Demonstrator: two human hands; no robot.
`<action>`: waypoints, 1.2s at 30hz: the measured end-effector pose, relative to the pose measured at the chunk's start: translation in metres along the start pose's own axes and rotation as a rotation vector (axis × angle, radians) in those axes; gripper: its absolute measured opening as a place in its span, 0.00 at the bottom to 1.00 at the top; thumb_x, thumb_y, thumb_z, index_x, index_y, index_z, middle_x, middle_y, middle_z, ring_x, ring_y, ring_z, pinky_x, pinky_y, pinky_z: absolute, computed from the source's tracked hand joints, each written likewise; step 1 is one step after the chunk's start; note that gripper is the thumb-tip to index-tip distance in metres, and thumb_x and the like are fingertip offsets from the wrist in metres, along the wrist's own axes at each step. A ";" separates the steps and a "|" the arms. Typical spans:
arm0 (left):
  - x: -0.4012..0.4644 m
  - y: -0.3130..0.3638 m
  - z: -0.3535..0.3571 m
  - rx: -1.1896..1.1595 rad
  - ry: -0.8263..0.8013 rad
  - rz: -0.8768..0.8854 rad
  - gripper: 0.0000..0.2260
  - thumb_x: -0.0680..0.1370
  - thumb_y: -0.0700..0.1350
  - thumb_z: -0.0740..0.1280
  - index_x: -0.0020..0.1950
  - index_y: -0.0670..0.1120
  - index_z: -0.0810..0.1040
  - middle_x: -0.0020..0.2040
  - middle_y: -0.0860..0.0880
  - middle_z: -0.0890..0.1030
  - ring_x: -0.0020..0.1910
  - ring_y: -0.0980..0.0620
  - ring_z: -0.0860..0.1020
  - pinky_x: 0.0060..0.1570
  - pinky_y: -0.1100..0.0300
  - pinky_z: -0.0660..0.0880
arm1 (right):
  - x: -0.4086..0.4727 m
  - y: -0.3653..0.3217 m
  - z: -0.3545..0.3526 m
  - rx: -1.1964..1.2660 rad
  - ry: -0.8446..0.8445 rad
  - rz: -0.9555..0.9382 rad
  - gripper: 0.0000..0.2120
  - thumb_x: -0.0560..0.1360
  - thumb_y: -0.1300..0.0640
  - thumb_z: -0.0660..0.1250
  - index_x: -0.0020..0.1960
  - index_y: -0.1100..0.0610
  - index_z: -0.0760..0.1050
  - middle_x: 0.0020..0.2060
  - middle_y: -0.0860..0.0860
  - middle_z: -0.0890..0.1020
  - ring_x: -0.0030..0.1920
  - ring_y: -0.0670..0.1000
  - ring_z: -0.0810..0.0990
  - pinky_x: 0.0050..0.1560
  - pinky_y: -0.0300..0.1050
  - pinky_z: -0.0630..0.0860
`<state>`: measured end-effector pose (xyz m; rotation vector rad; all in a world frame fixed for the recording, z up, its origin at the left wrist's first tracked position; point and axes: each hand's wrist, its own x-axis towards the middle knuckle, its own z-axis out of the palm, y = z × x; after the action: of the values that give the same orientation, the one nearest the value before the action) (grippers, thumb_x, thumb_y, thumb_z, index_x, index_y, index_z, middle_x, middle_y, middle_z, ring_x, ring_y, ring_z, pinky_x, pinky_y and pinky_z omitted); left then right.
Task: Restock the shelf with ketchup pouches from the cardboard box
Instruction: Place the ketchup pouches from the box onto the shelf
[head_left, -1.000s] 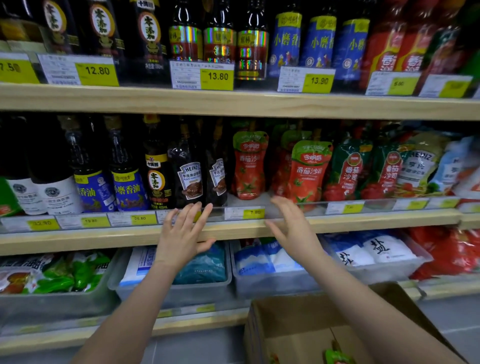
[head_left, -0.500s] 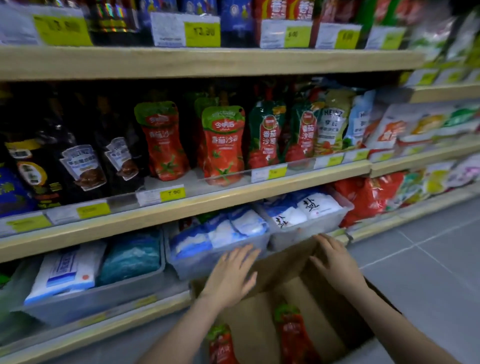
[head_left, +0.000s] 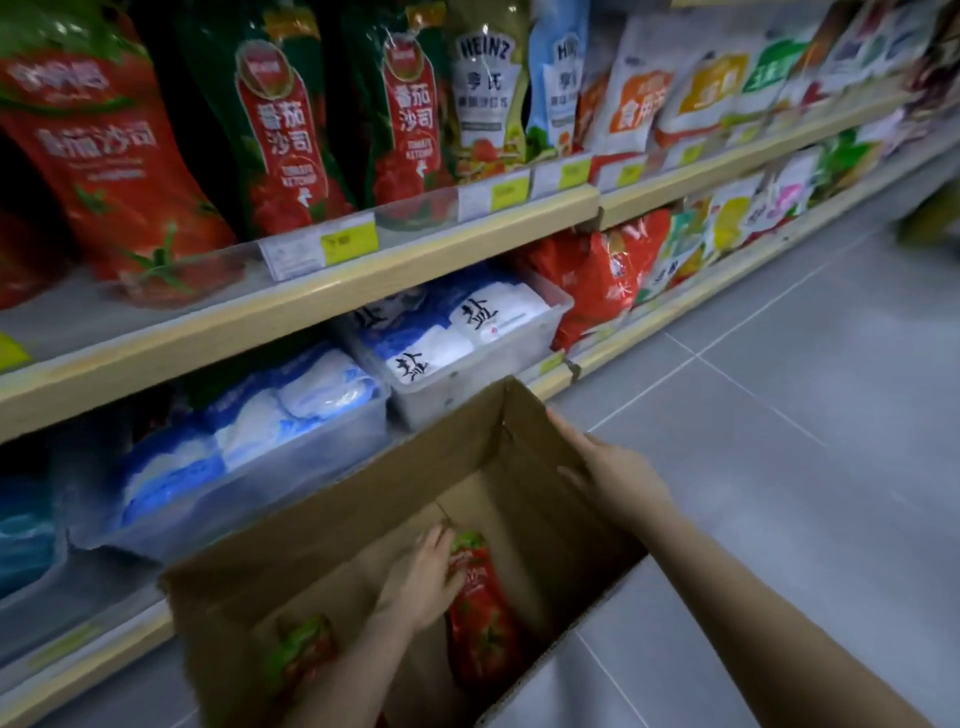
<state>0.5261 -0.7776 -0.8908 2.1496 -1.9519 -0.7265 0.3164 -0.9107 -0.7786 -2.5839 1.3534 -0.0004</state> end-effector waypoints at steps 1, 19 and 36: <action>0.003 -0.002 0.008 -0.001 -0.031 -0.035 0.25 0.79 0.55 0.55 0.73 0.46 0.59 0.72 0.47 0.62 0.70 0.49 0.62 0.66 0.59 0.61 | 0.000 0.002 0.001 -0.002 0.010 -0.003 0.33 0.78 0.48 0.56 0.71 0.35 0.35 0.61 0.54 0.75 0.51 0.57 0.80 0.48 0.53 0.77; 0.032 -0.017 0.049 -1.120 0.052 -0.550 0.15 0.70 0.38 0.73 0.51 0.44 0.70 0.50 0.37 0.79 0.44 0.42 0.79 0.46 0.48 0.77 | 0.002 0.004 0.018 -0.061 0.060 0.008 0.36 0.77 0.45 0.58 0.71 0.37 0.33 0.54 0.54 0.80 0.46 0.56 0.81 0.45 0.53 0.80; -0.012 0.030 -0.128 -1.108 0.251 -0.188 0.05 0.77 0.46 0.64 0.49 0.45 0.76 0.48 0.46 0.81 0.47 0.49 0.80 0.41 0.58 0.78 | -0.002 -0.053 -0.031 0.393 0.132 -0.037 0.23 0.75 0.46 0.62 0.69 0.49 0.67 0.67 0.47 0.71 0.67 0.48 0.68 0.67 0.48 0.68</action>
<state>0.5553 -0.7967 -0.7635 1.5732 -0.8394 -1.1291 0.3547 -0.8861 -0.7373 -2.3072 1.2034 -0.4076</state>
